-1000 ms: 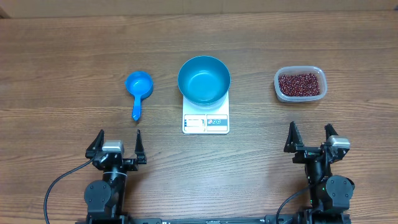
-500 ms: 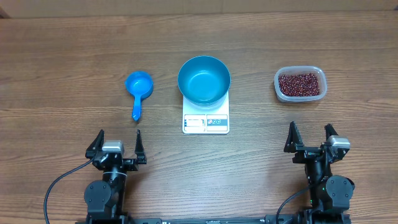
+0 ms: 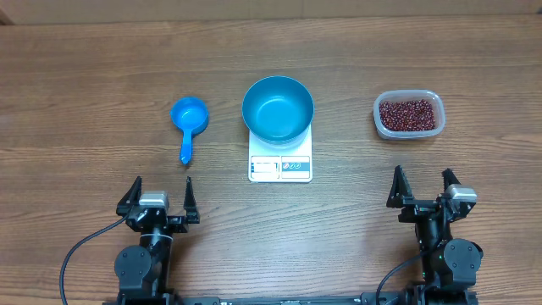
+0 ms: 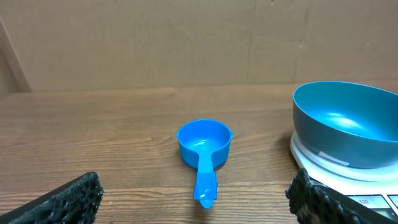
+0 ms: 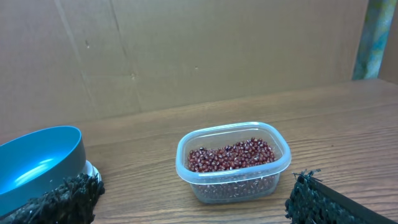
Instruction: Scoop item into bowl and weigh 150g on scale
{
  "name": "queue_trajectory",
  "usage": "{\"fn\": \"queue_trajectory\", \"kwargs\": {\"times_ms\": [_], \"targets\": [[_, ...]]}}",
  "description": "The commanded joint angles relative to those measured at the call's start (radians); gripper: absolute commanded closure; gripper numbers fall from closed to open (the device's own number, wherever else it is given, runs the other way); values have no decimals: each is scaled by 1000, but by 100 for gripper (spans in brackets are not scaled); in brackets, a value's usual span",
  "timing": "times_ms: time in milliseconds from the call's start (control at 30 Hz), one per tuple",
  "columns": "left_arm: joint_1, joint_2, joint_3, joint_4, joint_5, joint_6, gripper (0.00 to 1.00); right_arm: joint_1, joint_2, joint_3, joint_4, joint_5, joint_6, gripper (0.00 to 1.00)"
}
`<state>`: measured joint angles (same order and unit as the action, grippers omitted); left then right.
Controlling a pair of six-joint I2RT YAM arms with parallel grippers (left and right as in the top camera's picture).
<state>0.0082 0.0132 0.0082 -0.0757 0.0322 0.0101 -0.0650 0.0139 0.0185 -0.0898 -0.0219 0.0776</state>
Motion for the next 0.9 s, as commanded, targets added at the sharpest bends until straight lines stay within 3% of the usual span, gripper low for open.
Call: {"fn": "queue_trajectory", "kwargs": {"times_ms": [0,600,867], "targets": [[-3,-9,-3,-2,-2,19,1,-3,-11,-11,6,-3,-4,0],[-3,-8,0,-5,19,-6,0,-3,-11,-11,6,-3,-4,0],[-2,-8,50,-102,36,-18,0,-3,-11,-11,6,-3,-4,0]]}}
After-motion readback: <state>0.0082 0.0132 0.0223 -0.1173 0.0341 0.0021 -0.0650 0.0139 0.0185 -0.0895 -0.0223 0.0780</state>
